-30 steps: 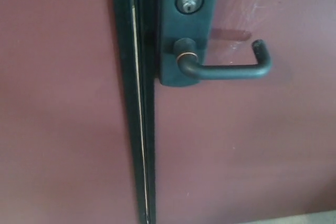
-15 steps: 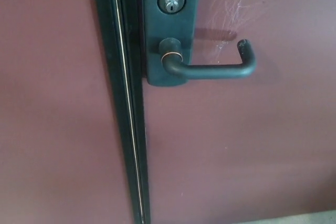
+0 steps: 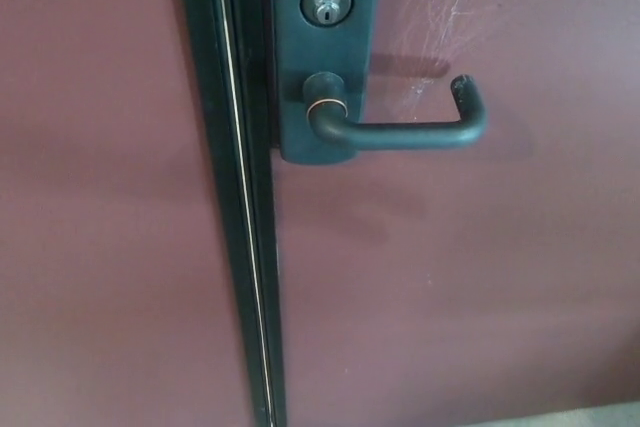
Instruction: The robot walks towards the door handle and put its right hand on it and twist the handle
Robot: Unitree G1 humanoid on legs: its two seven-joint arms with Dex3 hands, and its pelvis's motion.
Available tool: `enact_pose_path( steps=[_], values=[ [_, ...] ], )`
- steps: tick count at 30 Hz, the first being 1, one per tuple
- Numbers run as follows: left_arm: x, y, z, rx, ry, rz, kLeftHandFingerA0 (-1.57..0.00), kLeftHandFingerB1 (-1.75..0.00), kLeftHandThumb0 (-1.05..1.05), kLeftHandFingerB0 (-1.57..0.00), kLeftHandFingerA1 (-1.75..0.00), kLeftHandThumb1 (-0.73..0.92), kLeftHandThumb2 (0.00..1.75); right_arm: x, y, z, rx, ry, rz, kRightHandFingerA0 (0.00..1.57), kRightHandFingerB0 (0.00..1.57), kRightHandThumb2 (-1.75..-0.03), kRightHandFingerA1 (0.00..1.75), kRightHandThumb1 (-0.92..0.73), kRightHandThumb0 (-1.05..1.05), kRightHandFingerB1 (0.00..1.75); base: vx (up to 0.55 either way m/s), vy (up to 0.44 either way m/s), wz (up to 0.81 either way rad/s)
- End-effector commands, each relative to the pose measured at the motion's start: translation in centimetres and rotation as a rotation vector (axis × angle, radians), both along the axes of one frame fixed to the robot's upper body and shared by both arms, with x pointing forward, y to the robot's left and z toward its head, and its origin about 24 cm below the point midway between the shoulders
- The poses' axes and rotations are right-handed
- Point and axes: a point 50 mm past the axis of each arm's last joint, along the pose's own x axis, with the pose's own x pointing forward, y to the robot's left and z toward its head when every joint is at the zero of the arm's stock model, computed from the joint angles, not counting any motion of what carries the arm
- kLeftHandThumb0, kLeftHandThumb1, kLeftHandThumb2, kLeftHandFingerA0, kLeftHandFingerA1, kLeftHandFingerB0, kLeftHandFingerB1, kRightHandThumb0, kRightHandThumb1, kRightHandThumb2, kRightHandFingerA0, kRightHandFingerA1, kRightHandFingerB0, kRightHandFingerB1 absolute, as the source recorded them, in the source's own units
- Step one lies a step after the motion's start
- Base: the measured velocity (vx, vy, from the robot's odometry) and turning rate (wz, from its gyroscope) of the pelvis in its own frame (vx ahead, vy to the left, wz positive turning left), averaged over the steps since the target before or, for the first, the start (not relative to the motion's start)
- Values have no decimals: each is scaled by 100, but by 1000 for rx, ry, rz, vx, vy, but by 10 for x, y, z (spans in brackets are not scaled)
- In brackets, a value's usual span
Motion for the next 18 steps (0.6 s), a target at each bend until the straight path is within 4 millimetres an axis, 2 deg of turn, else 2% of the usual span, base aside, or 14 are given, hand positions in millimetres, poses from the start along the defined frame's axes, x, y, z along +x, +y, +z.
enact_pose_path(
  steps=[1,2,3,5,10,15,18],
  values=[
    [-6,3,-1,19,41,-11,-53,-42,-27,-43,-47,53,65,2,-19,108,25,-421,83,50,37,-76,53,-48,-47,46,0,0,0],
    [-6,3,-1,18,44,-12,-53,-42,-27,-43,-47,53,65,2,-18,114,16,-444,91,50,37,-76,53,-48,-47,46,0,0,0],
    [-7,4,0,17,40,-16,-54,-43,-27,-43,-47,53,65,3,-17,136,-24,-518,119,52,37,-78,54,-48,-51,47,0,0,0],
    [-6,3,-1,11,41,-16,-55,-43,-27,-43,-48,53,65,7,-13,157,-40,-599,158,55,38,-79,54,-48,-52,47,0,0,0],
    [-7,2,-1,1,33,-18,-55,-43,-27,-42,-48,53,65,19,1,204,-71,-691,312,55,38,-79,54,-48,-54,47,0,0,0],
    [-4,4,1,11,38,-23,-54,-43,-28,-43,-48,53,65,37,18,232,-160,-698,501,55,38,-79,54,-48,-55,46,0,0,0],
    [-7,3,0,5,34,-10,-55,-43,-28,-42,-48,52,65,50,30,254,-212,-655,672,55,37,-79,54,-48,-55,46,0,0,0]
  ],
)
